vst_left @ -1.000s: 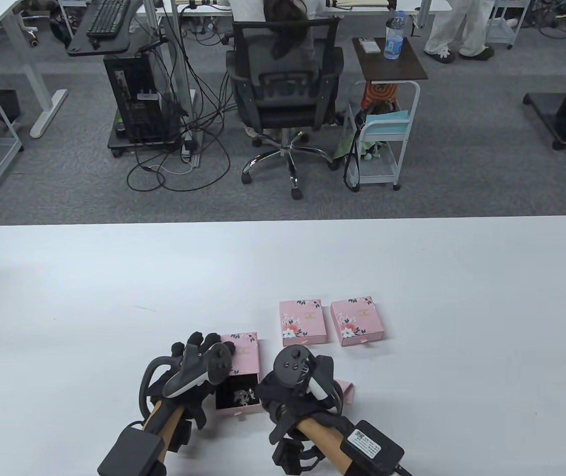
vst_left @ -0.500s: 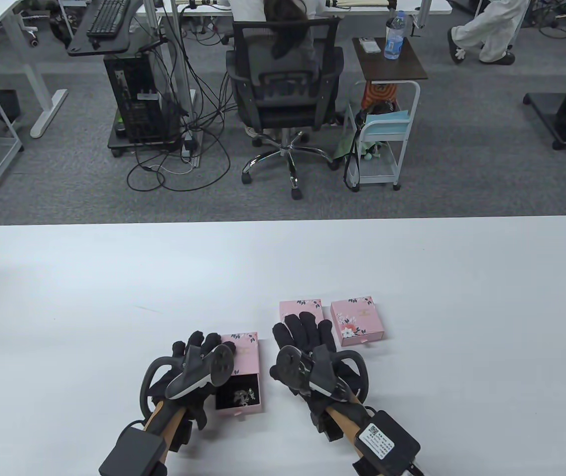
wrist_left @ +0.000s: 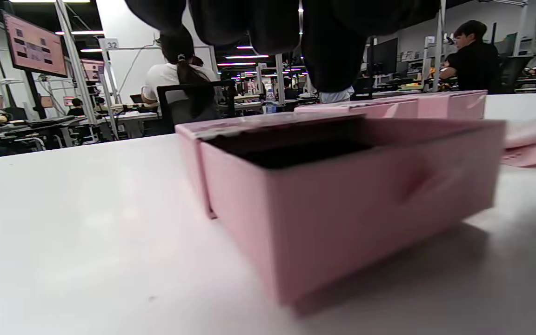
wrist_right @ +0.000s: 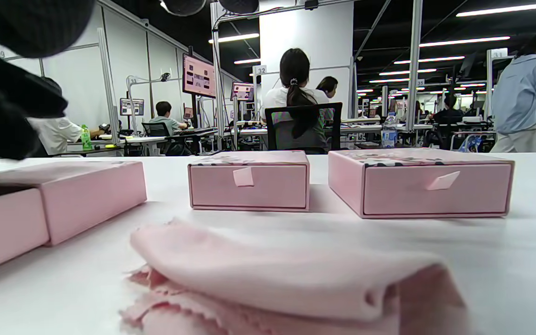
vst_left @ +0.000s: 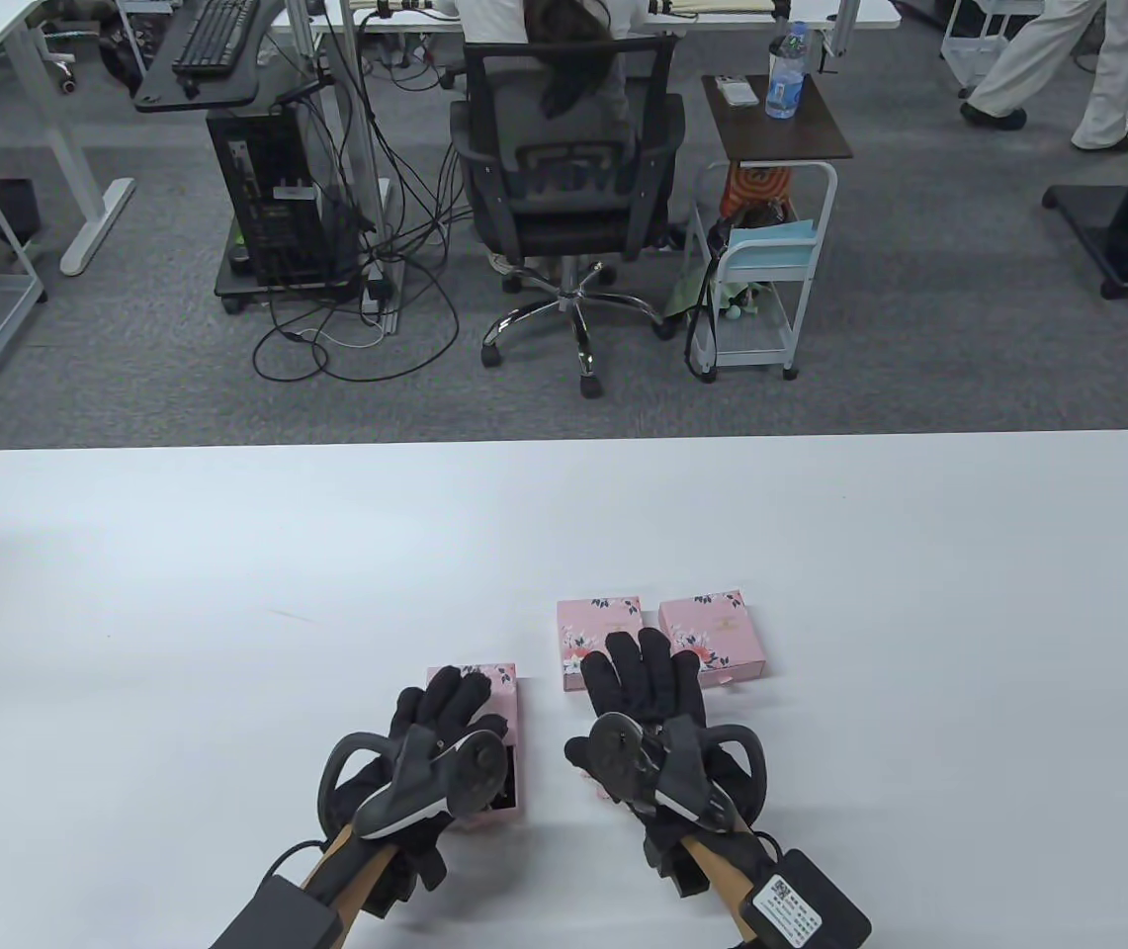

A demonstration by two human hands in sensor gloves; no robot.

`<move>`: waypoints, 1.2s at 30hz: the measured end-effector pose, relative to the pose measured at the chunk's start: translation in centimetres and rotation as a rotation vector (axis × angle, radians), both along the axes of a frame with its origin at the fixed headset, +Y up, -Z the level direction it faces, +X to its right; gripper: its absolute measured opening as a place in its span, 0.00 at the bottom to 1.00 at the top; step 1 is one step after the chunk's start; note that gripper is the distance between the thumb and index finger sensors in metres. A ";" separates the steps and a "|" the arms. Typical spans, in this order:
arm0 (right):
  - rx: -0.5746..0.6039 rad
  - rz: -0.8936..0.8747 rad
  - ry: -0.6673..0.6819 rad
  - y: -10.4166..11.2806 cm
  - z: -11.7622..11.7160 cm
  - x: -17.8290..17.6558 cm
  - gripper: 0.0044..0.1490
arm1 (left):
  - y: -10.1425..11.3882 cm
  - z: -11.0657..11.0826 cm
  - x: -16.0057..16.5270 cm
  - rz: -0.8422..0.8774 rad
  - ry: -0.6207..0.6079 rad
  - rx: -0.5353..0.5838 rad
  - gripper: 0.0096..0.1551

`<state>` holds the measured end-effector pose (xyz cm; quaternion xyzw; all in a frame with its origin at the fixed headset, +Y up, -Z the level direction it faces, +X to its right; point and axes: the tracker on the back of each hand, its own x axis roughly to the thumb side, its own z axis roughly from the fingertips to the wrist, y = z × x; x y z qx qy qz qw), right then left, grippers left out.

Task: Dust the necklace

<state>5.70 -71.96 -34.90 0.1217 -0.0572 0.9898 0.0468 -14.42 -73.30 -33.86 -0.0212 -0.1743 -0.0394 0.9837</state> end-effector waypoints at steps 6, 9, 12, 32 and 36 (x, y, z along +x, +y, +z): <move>-0.005 -0.019 0.024 0.2 0.3 0.0 0.53 | -1.0 0.4 0.6 -0.042 -0.027 -0.018 0.27; 0.001 -0.005 0.024 0.2 0.4 0.0 0.53 | -1.6 0.4 0.6 -0.073 -0.034 -0.042 0.27; -0.008 -0.022 0.025 0.2 0.3 0.0 0.53 | -1.8 0.4 0.7 -0.095 -0.037 -0.059 0.27; -0.009 -0.024 0.031 0.1 0.5 -0.3 0.53 | -2.2 -0.3 2.3 -0.243 0.004 -0.011 0.24; -0.016 -0.027 0.022 0.1 0.4 -0.2 0.53 | -2.3 -0.2 1.9 -0.202 -0.018 -0.028 0.24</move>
